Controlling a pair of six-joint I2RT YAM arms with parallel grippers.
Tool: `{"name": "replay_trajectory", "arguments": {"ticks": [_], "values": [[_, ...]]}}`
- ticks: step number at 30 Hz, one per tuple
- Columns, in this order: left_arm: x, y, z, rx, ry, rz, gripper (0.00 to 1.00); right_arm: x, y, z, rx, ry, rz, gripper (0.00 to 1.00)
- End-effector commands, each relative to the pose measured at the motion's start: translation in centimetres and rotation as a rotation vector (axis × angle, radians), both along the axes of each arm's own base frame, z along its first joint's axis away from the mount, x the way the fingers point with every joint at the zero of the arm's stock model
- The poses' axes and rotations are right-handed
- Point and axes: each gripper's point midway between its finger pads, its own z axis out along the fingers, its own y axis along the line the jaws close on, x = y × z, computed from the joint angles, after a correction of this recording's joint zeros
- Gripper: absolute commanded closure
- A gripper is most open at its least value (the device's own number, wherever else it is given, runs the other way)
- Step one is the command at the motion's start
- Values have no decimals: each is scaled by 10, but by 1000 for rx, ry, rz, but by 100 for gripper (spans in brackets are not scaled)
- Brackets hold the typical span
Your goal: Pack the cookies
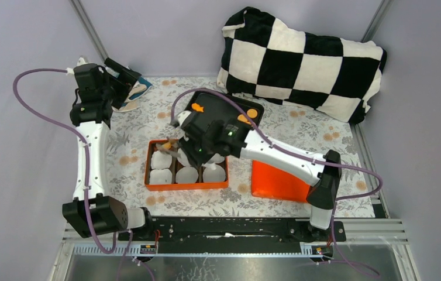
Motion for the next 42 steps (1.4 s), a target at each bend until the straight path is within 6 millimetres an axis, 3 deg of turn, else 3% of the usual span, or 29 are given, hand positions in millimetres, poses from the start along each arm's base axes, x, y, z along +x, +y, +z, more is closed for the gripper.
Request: {"name": "replay_trajectory", "arguments": {"ticks": [1,16,18,21,23,31,34,36,39,42], "values": [[0,-15,-25,-64,50,-81,6,-27,21,-1,25,34,89,100],[-2,-11,-24,-20,34,-73,5,-12,68,-35,-11,32,140,100],[-2,-11,-26,-20,37,-77,5,-10,68,-37,-19,29,131,93],[0,-13,-29,-21,41,-93,5,-5,64,-36,-30,5,109,62],[1,-14,-29,-19,33,-102,4,-1,63,-35,-31,-13,95,50],[-1,-15,-22,-6,3,-111,4,2,66,-36,-29,-21,89,49],[-3,-17,-19,-4,-6,-115,4,11,57,-26,-39,-73,45,50],[-4,-19,-15,-10,-17,-126,4,19,44,-9,-42,-134,-1,50],[-5,-23,-11,-26,-38,-140,4,29,18,18,-40,-223,-73,50],[-5,-26,-12,-37,-48,-147,4,41,-13,32,-60,-268,-150,50]]}}
